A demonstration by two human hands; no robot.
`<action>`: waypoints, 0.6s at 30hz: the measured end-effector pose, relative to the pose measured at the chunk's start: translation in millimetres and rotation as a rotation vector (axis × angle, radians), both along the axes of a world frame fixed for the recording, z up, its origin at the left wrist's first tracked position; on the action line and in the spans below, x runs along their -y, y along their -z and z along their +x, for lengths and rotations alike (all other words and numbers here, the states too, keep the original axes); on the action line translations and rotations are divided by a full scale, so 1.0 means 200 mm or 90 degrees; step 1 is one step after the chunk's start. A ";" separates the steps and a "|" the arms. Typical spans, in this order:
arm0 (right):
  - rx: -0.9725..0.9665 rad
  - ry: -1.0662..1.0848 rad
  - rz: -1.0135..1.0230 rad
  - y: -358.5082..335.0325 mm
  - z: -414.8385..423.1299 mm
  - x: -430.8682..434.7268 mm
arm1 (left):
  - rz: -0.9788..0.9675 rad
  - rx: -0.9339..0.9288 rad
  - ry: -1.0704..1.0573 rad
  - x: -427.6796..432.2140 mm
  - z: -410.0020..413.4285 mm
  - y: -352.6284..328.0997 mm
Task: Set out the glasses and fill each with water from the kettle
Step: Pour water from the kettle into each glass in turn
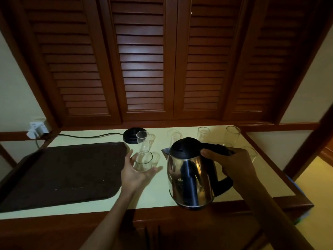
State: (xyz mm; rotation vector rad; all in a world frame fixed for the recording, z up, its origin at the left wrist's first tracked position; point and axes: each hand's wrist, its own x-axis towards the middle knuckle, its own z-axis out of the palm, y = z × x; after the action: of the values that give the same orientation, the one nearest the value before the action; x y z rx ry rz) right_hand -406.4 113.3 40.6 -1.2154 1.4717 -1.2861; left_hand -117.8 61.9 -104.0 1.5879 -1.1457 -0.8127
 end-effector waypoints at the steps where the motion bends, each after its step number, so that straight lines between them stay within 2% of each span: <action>1: -0.002 0.000 0.000 0.00 0.01 0.00 | -0.022 -0.015 -0.023 0.02 -0.02 0.03; 5: 0.000 -0.008 -0.009 -0.01 0.03 -0.01 | -0.105 -0.108 -0.020 0.09 -0.07 0.11; 9: 0.001 -0.025 -0.024 0.00 0.03 -0.01 | -0.119 -0.052 -0.068 0.14 -0.11 0.14; 11: 0.000 -0.023 -0.025 -0.01 0.03 -0.01 | -0.107 0.030 -0.070 0.16 -0.10 0.13; 12: -0.003 -0.021 -0.025 -0.01 0.04 -0.01 | -0.115 0.002 -0.055 0.17 -0.10 0.12; 14: -0.013 -0.021 -0.026 -0.02 0.04 0.00 | -0.112 -0.141 -0.019 0.13 -0.11 0.04; 16: -0.035 -0.029 -0.027 -0.02 0.04 0.00 | -0.120 -0.091 0.020 0.08 -0.13 -0.01; 18: -0.052 -0.041 -0.030 -0.03 0.04 0.01 | -0.094 -0.140 -0.014 0.05 -0.11 0.00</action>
State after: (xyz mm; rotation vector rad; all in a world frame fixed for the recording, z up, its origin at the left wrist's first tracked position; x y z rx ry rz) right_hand -398.5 110.9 45.7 -1.3499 1.4553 -1.2468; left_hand -140.8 51.8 -104.8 1.3516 -1.0038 -0.8453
